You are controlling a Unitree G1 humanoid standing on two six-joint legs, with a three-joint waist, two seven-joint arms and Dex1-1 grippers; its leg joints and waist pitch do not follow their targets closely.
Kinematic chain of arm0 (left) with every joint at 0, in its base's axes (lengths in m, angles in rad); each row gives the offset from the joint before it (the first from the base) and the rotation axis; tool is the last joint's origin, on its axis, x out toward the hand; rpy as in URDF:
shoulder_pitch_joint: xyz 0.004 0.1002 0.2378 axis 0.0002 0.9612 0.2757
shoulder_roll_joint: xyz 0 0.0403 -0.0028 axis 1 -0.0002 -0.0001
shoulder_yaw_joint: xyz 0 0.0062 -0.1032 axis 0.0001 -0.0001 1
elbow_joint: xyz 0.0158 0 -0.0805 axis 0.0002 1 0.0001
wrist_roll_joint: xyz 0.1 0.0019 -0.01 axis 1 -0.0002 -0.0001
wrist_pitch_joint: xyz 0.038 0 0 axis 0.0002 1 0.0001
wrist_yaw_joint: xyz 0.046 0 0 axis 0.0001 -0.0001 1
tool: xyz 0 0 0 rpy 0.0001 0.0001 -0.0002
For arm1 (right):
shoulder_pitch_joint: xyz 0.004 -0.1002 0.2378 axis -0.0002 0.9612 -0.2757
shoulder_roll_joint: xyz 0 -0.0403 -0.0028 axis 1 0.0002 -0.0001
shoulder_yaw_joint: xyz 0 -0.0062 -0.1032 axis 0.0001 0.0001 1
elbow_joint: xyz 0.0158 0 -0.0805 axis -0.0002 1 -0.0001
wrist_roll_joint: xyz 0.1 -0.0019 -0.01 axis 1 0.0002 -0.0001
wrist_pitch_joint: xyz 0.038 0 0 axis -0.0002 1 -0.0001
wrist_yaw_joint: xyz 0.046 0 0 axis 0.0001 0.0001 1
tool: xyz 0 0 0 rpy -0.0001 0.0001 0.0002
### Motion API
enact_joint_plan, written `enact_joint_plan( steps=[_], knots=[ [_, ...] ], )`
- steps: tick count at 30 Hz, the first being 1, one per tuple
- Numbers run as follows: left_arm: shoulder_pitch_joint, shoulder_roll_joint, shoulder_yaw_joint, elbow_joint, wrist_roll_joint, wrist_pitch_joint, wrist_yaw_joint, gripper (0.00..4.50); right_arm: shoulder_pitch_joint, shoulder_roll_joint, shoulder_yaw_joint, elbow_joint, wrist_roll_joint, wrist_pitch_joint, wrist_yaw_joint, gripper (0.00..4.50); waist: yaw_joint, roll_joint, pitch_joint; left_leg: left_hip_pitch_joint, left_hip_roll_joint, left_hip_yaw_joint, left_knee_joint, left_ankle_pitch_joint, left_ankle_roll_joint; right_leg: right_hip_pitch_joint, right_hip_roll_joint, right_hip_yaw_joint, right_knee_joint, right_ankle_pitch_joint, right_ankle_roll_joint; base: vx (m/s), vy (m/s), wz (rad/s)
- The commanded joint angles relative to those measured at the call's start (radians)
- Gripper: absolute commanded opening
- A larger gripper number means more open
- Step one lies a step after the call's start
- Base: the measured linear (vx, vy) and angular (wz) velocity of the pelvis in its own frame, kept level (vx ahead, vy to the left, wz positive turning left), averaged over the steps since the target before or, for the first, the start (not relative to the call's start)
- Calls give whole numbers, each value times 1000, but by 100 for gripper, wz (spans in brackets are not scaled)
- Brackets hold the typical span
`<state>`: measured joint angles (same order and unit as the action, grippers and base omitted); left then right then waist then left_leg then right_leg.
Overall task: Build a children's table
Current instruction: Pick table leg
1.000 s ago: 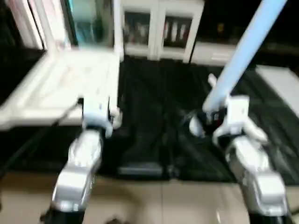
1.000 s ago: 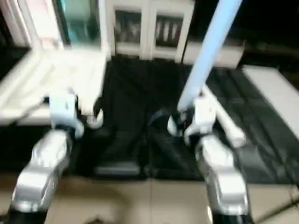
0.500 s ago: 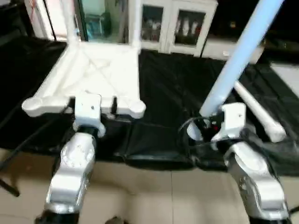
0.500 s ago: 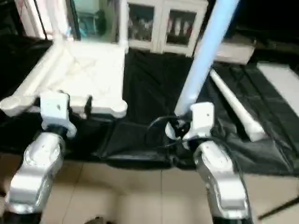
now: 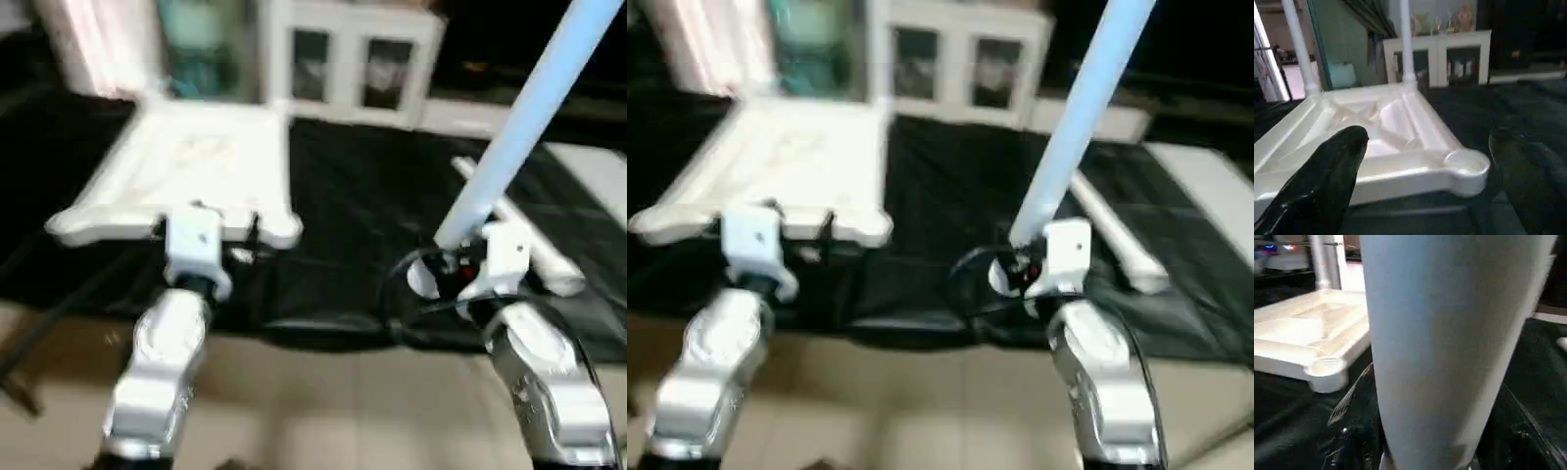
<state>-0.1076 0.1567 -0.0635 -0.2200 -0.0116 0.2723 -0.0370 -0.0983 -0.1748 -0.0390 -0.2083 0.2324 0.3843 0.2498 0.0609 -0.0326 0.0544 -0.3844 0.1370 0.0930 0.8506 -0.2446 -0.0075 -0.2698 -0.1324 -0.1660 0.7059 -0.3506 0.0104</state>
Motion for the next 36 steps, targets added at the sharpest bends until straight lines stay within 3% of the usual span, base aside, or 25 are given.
enact_joint_plan(
  steps=[1, 2, 3, 4, 8, 9, 10, 11, 12, 13, 15, 17, 18, 19, 20, 23, 25, 26, 27, 28, 29, 30, 31, 34, 36],
  knots=[
    [-18, 12, 4, -10, 15, 0, -9, 445, -37, 21, -10, 12, 19, -5, -4, 187, 12, 4, -31, -9, 60, -7, -109, -241, 29, 78, -170, 52, -241, -736, -146, 52, 50, 75],
    [-18, 12, 4, -10, 15, 0, -9, 445, -37, 21, -10, 12, 19, -5, -4, 187, -11, 31, -42, 88, 75, -9, -184, -320, -20, 29, -75, 59, -206, -604, -164, 52, 50, 75],
    [-19, 11, 5, -8, 15, -1, -10, 445, -38, 24, -17, 13, 27, -1, -5, 187, -46, 71, -60, 178, 139, -112, -316, -423, -18, -55, 59, 28, -26, -190, -150, 40, 57, 44],
    [-20, 10, 4, -5, 12, -3, -13, 445, -39, 21, -17, 15, 25, -2, -2, 187, -60, 59, -64, 194, 150, -127, -317, -307, 84, -135, 68, 60, 49, -35, -19, 94, 69, 12],
    [-27, 14, -6, 5, 13, -8, -32, 445, -34, 11, -9, 9, 13, -9, 2, 187, -62, 31, -65, 183, 139, -71, -332, -106, 220, -191, 48, 77, 48, 135, 19, 124, 40, 8],
    [-28, 14, -7, 7, 16, -7, -32, 445, -33, 11, -9, 7, 12, -9, 1, 187, -62, 5, -52, 158, 104, -16, -346, -134, 226, -175, 29, 93, -17, 222, -40, 141, -18, 0],
    [-30, 14, -8, 10, 18, -7, -32, 445, -31, 9, -8, 5, 11, -11, 3, 187, -47, -44, -56, 128, 37, 33, -330, -287, 183, -97, 4, 150, -110, 127, -73, 141, -72, 9],
    [-33, 14, -7, 15, 20, -6, -30, 445, -30, 9, -6, 5, 9, -12, 7, 187, -6, -66, -58, 132, -38, 60, -204, -297, 119, -47, -70, 252, -214, -360, -148, 141, -72, 9],
    [-36, 15, -6, 20, 21, -6, -30, 445, -25, 8, -2, 4, 5, -13, 12, 187, 3, -73, -59, 108, -50, 48, -149, -236, 110, -11, -106, 294, -239, -501, -202, 158, -95, 14],
    [-38, 16, -5, 22, 21, -6, -31, 445, -21, 7, 2, 3, 5, -13, 15, 187, 28, -58, -66, 27, -32, -4, -110, -85, 42, 50, -112, 308, -209, -455, -271, 165, -43, 3],
    [-38, 17, -5, 23, 22, -5, -32, 445, -15, 6, 8, 1, 5, -14, 18, 187, 26, -46, -56, 4, -18, -19, -101, -35, 11, 44, -101, 289, -203, -328, -328, 152, -31, 2],
    [-39, 17, -3, 24, 24, -5, -35, 445, -10, 7, 14, -3, 7, -12, 18, 187, 25, -10, -40, 13, 11, -8, -199, 74, 9, 0, -26, 178, -214, -312, -328, 117, 4, 5],
    [-39, 17, -3, 24, 25, -4, -36, 445, -10, 8, 16, -4, 6, -12, 17, 187, 23, 16, -39, 32, 29, -3, -248, 60, 13, -10, -4, 140, -214, -352, -288, 105, 66, 7],
    [-39, 17, -4, 24, 25, -4, -37, 445, -9, 9, 17, -5, 5, -13, 16, 187, -15, 58, -32, 86, 110, -61, -341, -273, 4, -62, 74, 93, -129, -279, -176, 101, 116, -2],
    [-39, 18, -5, 26, 26, -5, -40, 445, -9, 11, 18, -5, 4, -14, 15, 187, -30, 58, -59, 153, 175, -125, -373, -468, 20, -101, 71, 102, -21, -98, -129, 101, 116, -2],
    [-43, 24, -7, 34, 27, -5, -47, 445, -8, 13, 18, -5, 1, -16, 12, 187, -44, 53, -58, 178, 138, -112, -355, -362, 228, -155, 50, 101, -5, 82, -36, 131, 64, 4],
    [-47, 30, -7, 45, 35, -5, -43, 445, -8, 14, 17, -3, -3, -18, 11, 187, -57, 9, -63, 140, 72, -53, -326, -247, 282, -115, 15, 134, -93, 160, -58, 99, -13, 3],
    [-53, 41, -9, 59, 37, -4, -53, 445, -6, 16, 15, -2, -5, -22, 7, 187, -12, -5, -56, 38, -16, 16, -246, -187, 221, -8, -59, 219, -178, 34, -137, 84, -41, 4],
    [-55, 46, -10, 66, 35, -3, -61, 445, -5, 17, 14, -1, -6, -23, 4, 187, -2, -32, -66, 9, -29, 17, -186, -133, 193, 35, -101, 266, -205, -51, -163, 100, -50, 0],
    [-57, 51, -12, 71, 36, -1, -65, 445, -4, 17, 13, -2, -6, -24, 2, 187, 22, -18, -84, -44, -2, -14, -150, 14, 114, 80, -131, 278, -175, 25, -212, 124, -21, -5],
    [-57, 51, -12, 71, 36, -1, -65, 445, -4, 17, 13, -2, -6, -24, 2, 187, 23, -26, -76, -43, 2, -15, -168, 79, 81, 58, -108, 253, -165, 148, -219, 124, -21, -5],
    [-63, 54, -7, 76, 29, -6, -75, 445, 0, 19, 11, -6, -8, -26, -1, 187, 17, -1, -79, -47, 14, -15, -226, 238, 25, 37, -41, 193, -107, 439, -241, 93, -22, -8],
    [-71, 57, -1, 79, 12, -16, -99, 445, 3, 20, 10, -11, -9, -27, -6, 187, 13, 48, -82, -1, 34, -17, -281, 339, 17, -9, 9, 135, -93, 496, -206, 87, 29, -9],
    [-78, 55, 11, 83, -6, -12, -114, 445, 7, 25, 5, -17, -5, -28, -12, 187, -3, 55, -99, 35, 71, -41, -253, 464, 42, -48, 22, 145, -76, 520, -176, 91, 46, -4],
    [-81, 46, 19, 86, -17, -12, -113, 445, 10, 24, 7, -22, -4, -17, -11, 187, -2, 55, -81, 34, 70, -23, -285, 106, 31, -32, 10, 143, -108, 286, -216, 33, 50, 3]
  ],
)
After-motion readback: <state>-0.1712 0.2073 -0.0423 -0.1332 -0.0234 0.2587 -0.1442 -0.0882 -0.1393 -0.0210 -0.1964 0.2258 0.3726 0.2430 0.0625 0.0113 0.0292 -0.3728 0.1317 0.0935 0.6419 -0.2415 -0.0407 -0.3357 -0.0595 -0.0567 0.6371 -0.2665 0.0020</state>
